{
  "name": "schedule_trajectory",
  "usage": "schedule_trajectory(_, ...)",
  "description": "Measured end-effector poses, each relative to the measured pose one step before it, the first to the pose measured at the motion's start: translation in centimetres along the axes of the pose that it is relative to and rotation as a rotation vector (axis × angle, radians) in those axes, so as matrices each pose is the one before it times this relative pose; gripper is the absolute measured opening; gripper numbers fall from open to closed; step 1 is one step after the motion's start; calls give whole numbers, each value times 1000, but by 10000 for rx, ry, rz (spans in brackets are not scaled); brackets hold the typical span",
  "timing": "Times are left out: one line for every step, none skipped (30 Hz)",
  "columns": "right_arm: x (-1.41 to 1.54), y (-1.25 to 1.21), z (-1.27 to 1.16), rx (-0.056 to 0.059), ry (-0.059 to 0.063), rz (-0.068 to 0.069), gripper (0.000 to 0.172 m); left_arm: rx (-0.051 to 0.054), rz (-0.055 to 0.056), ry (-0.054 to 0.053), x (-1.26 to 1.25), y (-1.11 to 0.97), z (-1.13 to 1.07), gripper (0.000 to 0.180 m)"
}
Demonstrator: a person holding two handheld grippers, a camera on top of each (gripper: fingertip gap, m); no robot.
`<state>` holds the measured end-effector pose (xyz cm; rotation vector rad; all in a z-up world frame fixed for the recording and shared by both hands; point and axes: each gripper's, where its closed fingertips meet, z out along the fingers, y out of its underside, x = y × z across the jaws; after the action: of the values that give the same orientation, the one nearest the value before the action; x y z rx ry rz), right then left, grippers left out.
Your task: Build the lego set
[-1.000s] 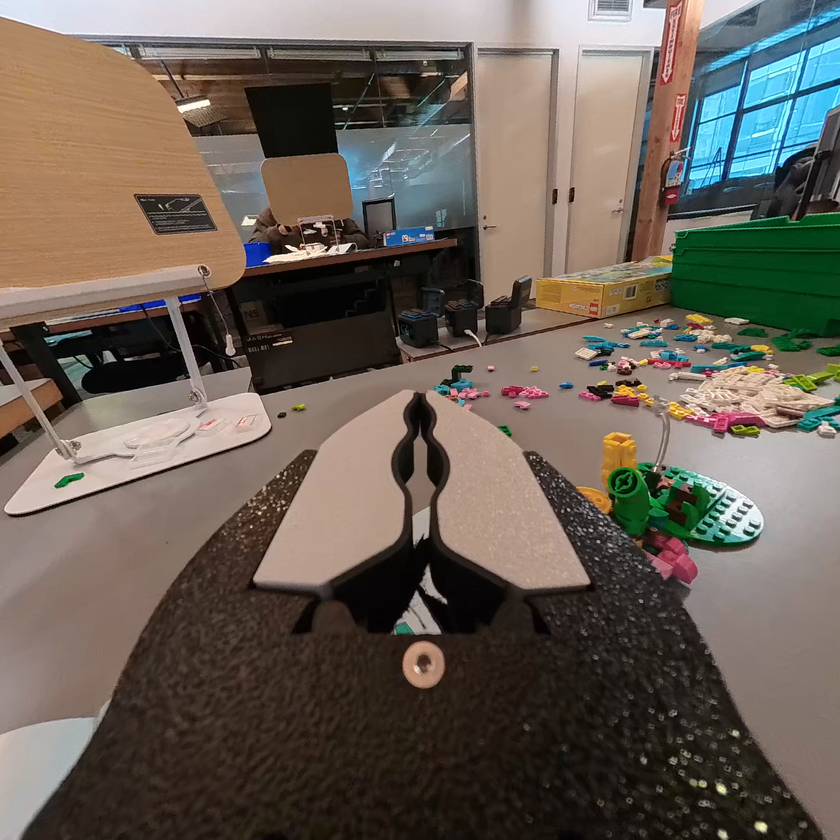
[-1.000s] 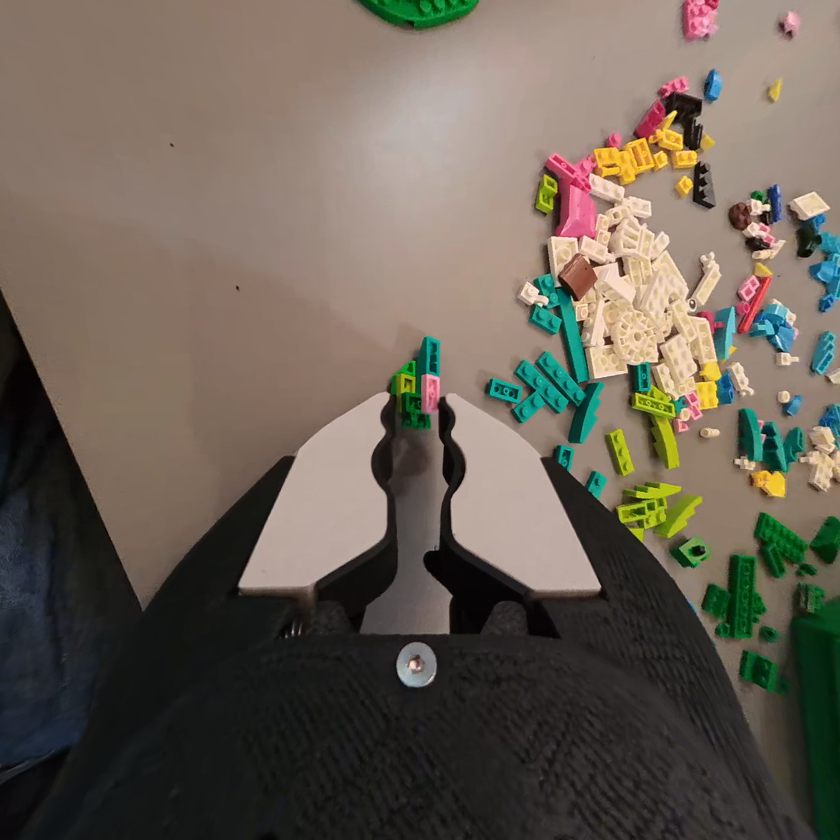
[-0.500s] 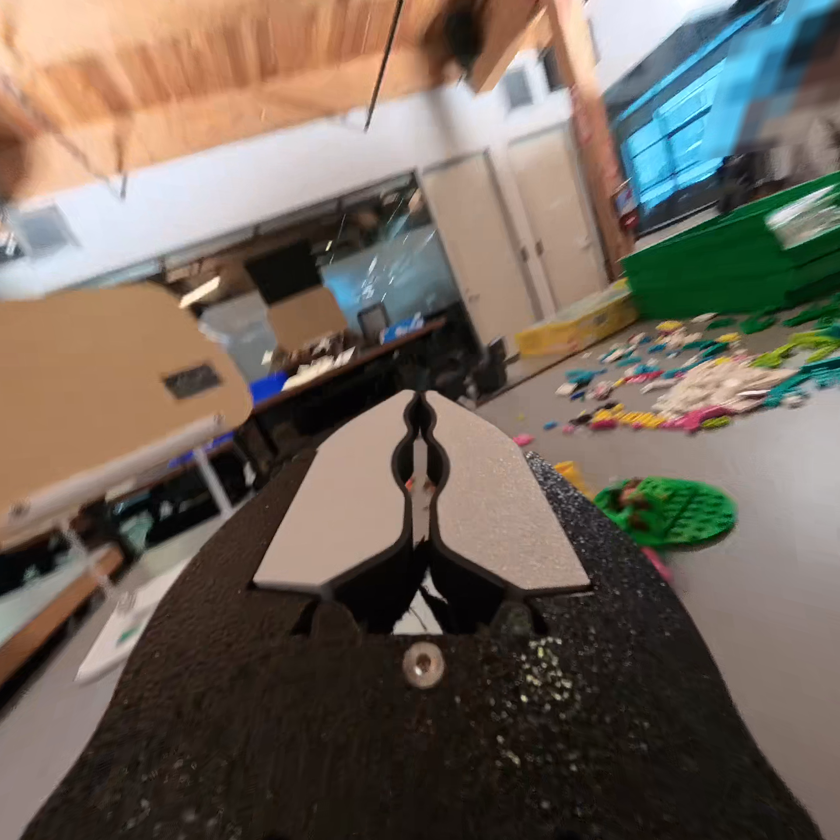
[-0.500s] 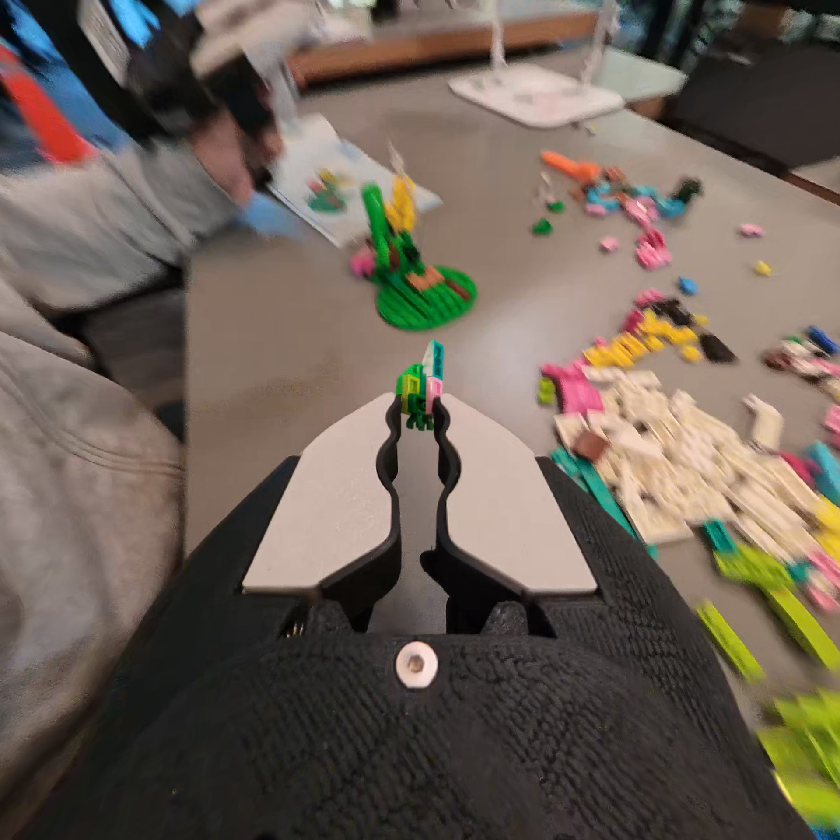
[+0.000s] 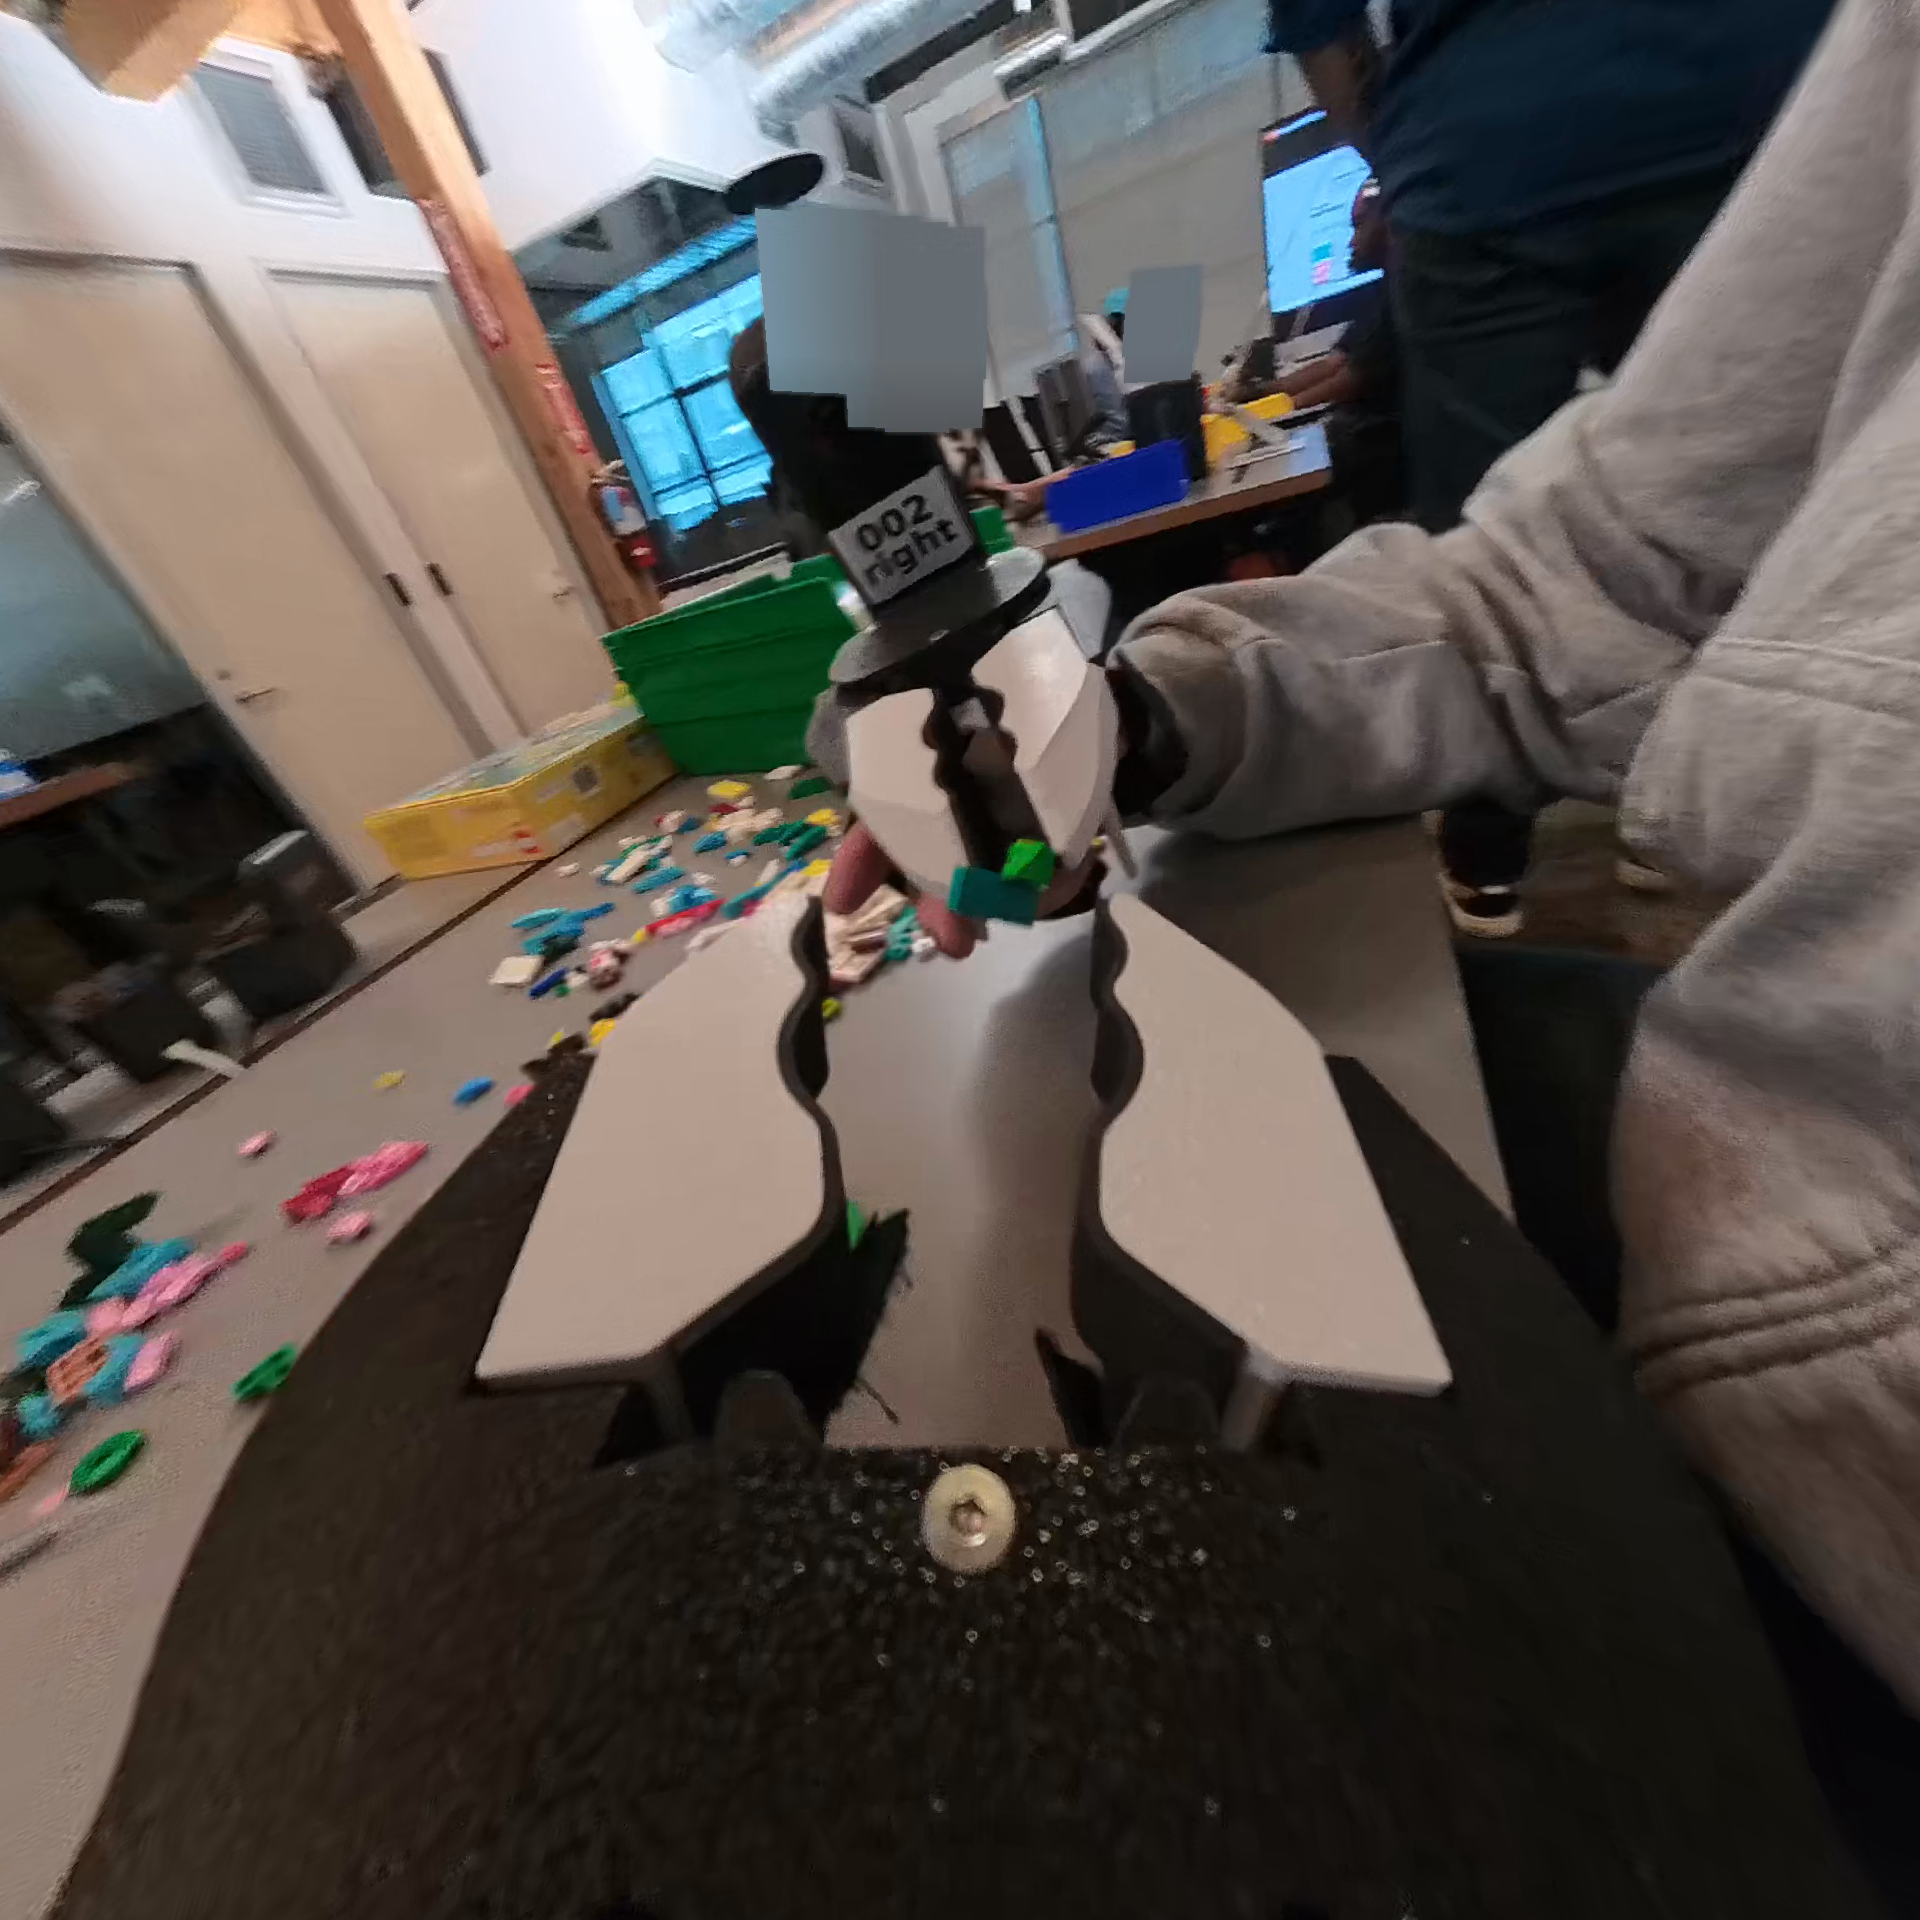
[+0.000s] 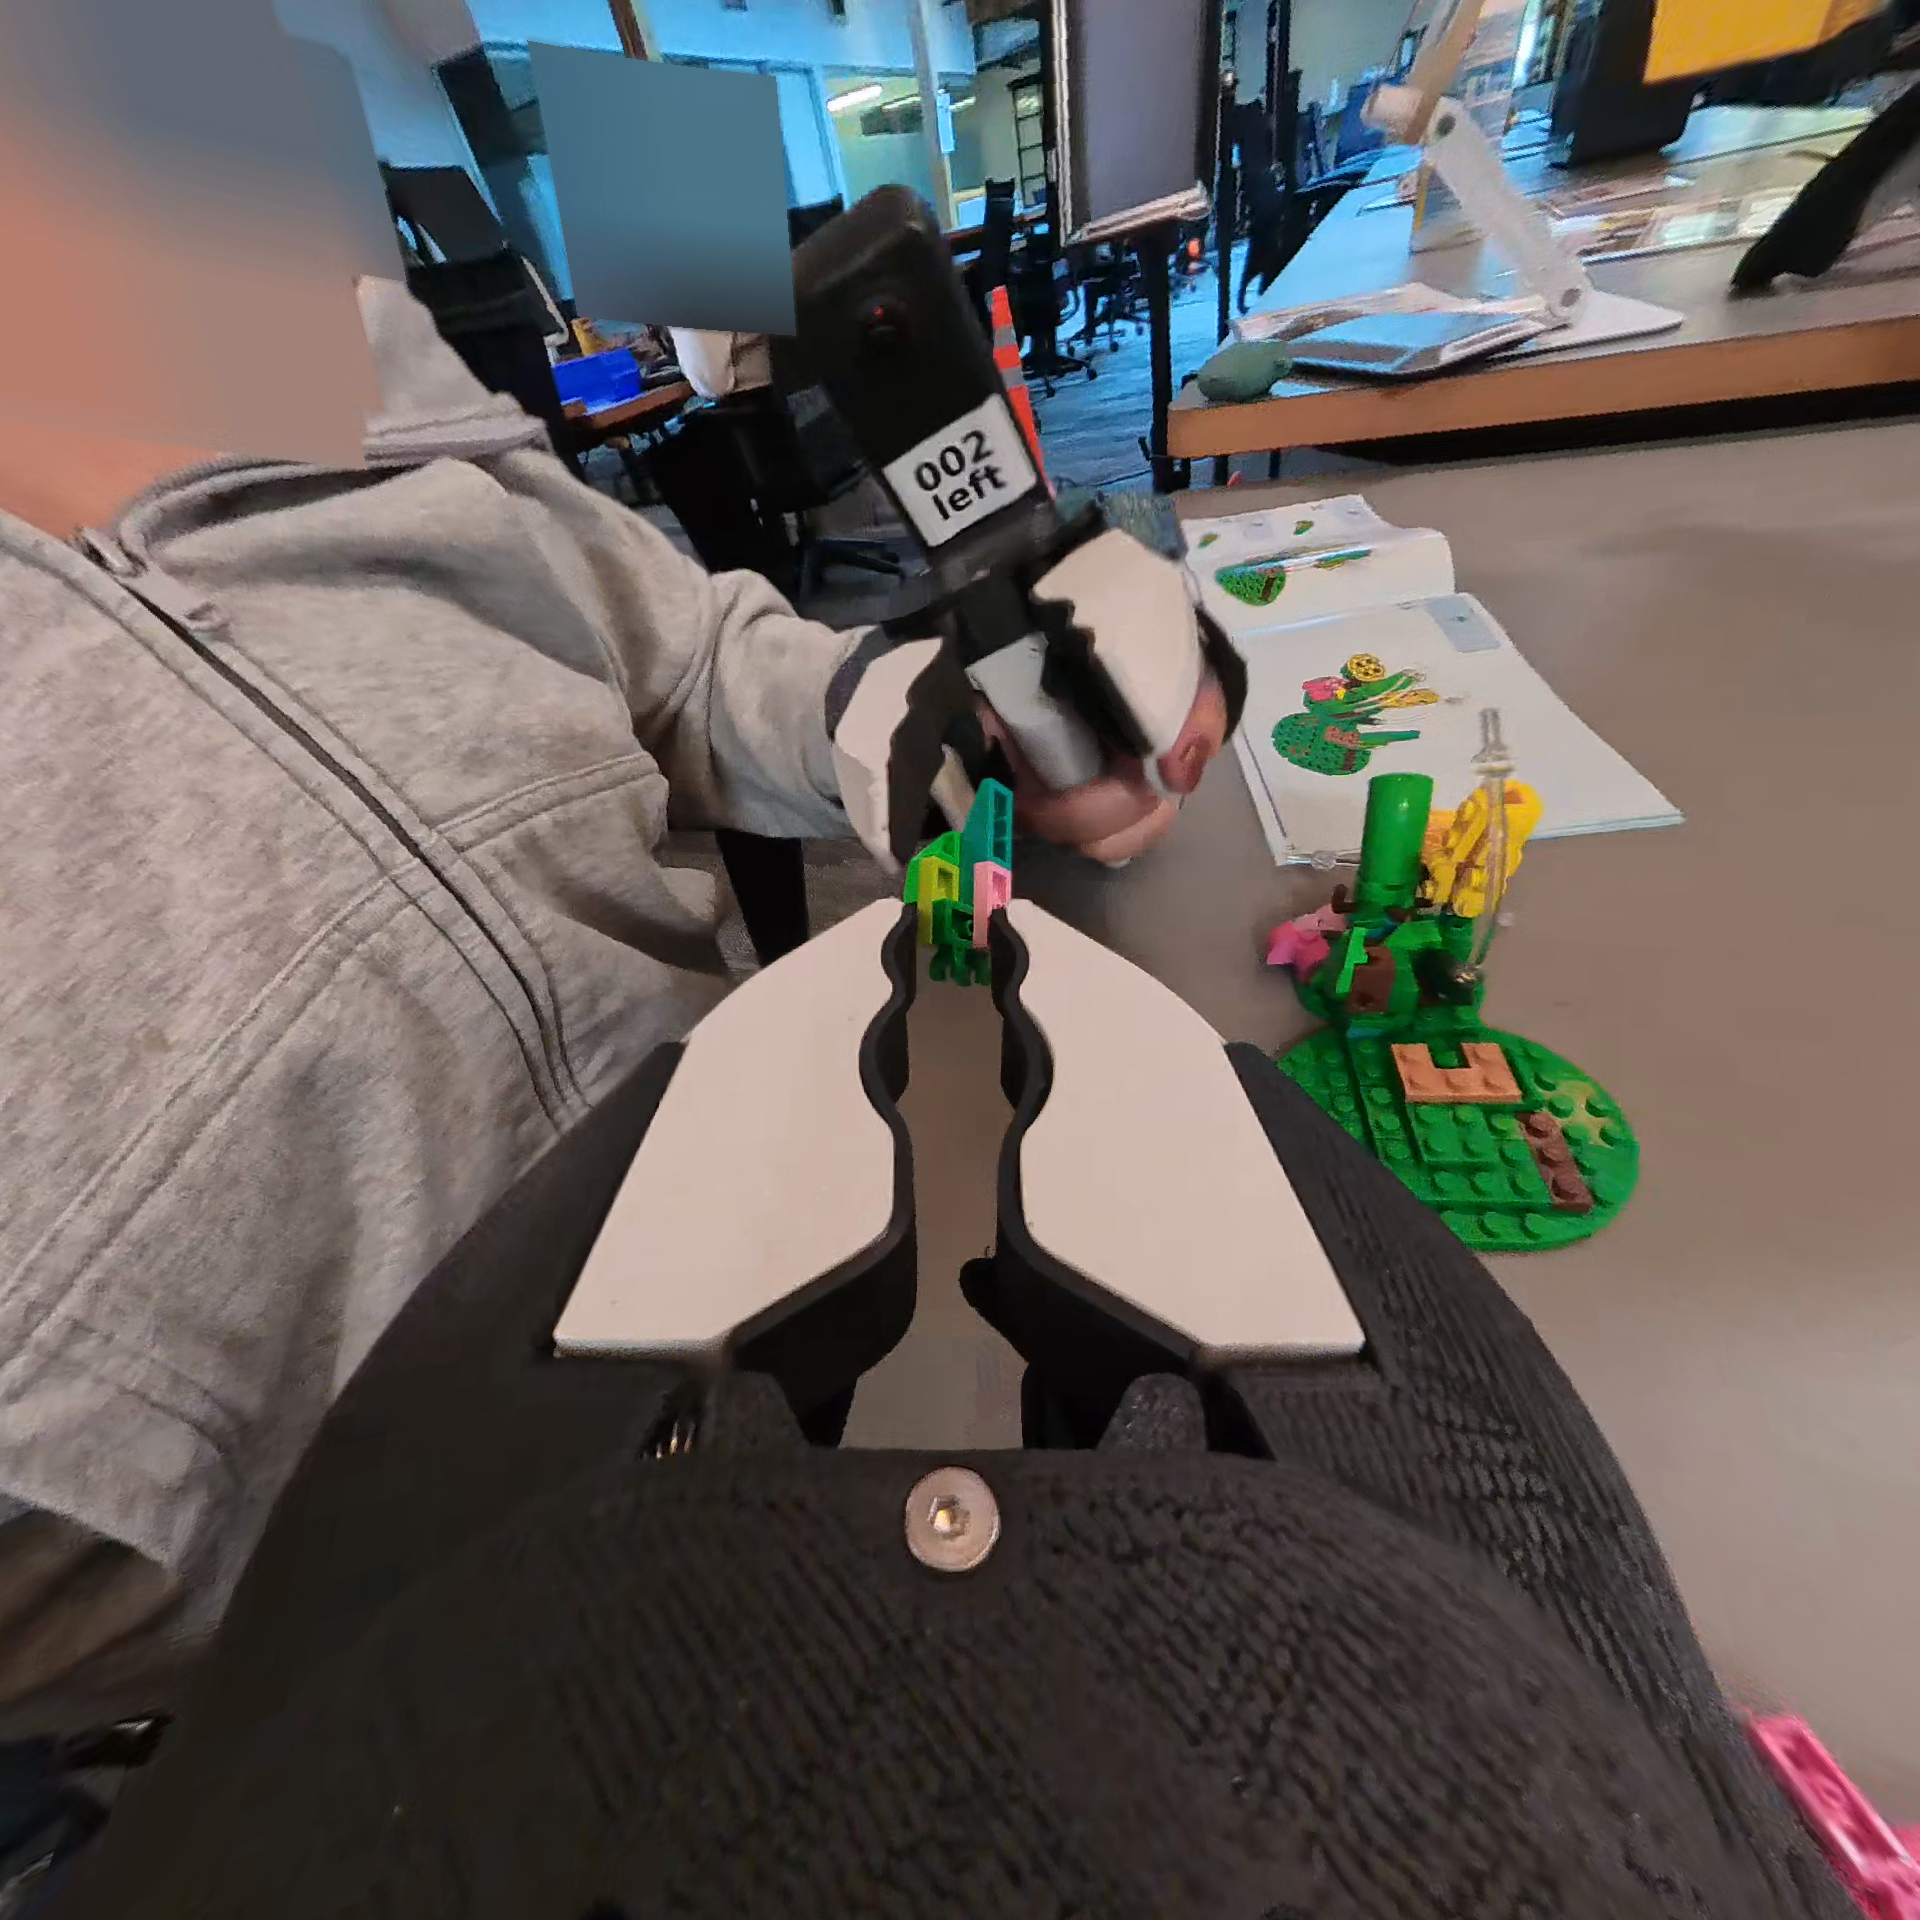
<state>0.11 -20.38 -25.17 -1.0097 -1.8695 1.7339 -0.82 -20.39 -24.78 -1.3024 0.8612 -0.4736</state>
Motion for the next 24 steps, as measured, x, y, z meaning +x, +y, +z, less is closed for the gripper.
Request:
schedule_trajectory(-54, 474, 199, -25, 27, -46, 12, -51, 32, 274, 415, -40, 1, 43)
schedule_trajectory(-32, 542, 133, -71, -9, 60, 12, 23, 35, 148, 266, 14, -12, 39)
schedule_trajectory(-17, 410, 59, -3, -16, 114, 12, 2, 23, 58, 106, -6, -21, 35)
schedule_trajectory(-81, 230, 35, 32, -85, 128, 12, -28, -4, -8, 10, 32, 4, 33)
schedule_trajectory(-85, 46, 6, 18, -96, 98, 12, -49, 19, 33, 74, 61, 7, 32)
schedule_trajectory(-39, -107, -13, 26, -42, 6, 12, -62, 49, 80, 158, 64, 25, 30)
schedule_trajectory(-84, -156, -29, 59, -47, -54, 12, -88, 68, 65, 156, 108, 61, 29)
schedule_trajectory(-103, -135, -16, 84, -70, -13, 12, -107, 86, 69, 175, 121, 89, 29)
schedule_trajectory(-122, -78, -3, 73, -103, 49, 12, -120, 105, 109, 244, 145, 85, 28)
schedule_trajectory(-121, -5, 24, 44, -117, 75, 12, -110, 111, 82, 203, 128, 94, 25)
schedule_trajectory(-77, 32, 44, 15, -81, 60, 12, -87, 93, 83, 202, 102, 74, 21)
schedule_trajectory(-89, 57, 52, -21, -70, 20, 12, -70, 6, 40, 79, 74, 34, 15)
schedule_trajectory(-128, 101, 65, -54, -70, -13, 12, -1, -89, 33, -11, 2, -23, 10)
schedule_trajectory(-65, 56, 70, -36, -5, -40, 12, 55, -113, 87, 21, -77, -74, 9)
schedule_trajectory(-26, -13, 61, 5, 19, -50, 12, 39, -107, 72, 2, -52, -50, 8)
schedule_trajectory(-16, -51, 24, 9, 16, -32, 12, 19, -77, 54, 6, -24, -34, 8)
schedule_trajectory(3, -35, -4, 0, 10, -18, 12, -1, -54, 35, 9, -5, -17, 7)
schedule_trajectory(20, -9, -33, 4, 17, -10, 12, -17, -44, 5, -10, 16, -8, 7)
schedule_trajectory(41, -1, -26, 3, 27, -9, 12, -39, -52, 3, -19, 34, 17, 6)
schedule_trajectory(75, 39, -22, -30, 47, -19, 12, -104, -117, -10, -58, 112, 34, 6)
schedule_trajectory(88, 99, -26, -68, 59, -41, 13, -167, -196, -25, -99, 174, 58, 6)
schedule_trajectory(187, 108, -78, -71, 127, -49, 13, -207, -385, -78, -203, 183, 104, 6)
schedule_trajectory(263, 85, -132, -55, 174, -62, 12, -285, -484, -82, -220, 238, 150, 7)
schedule_trajectory(293, 53, -188, -48, 186, -67, 12, -336, -332, -116, -227, 246, 134, 6)
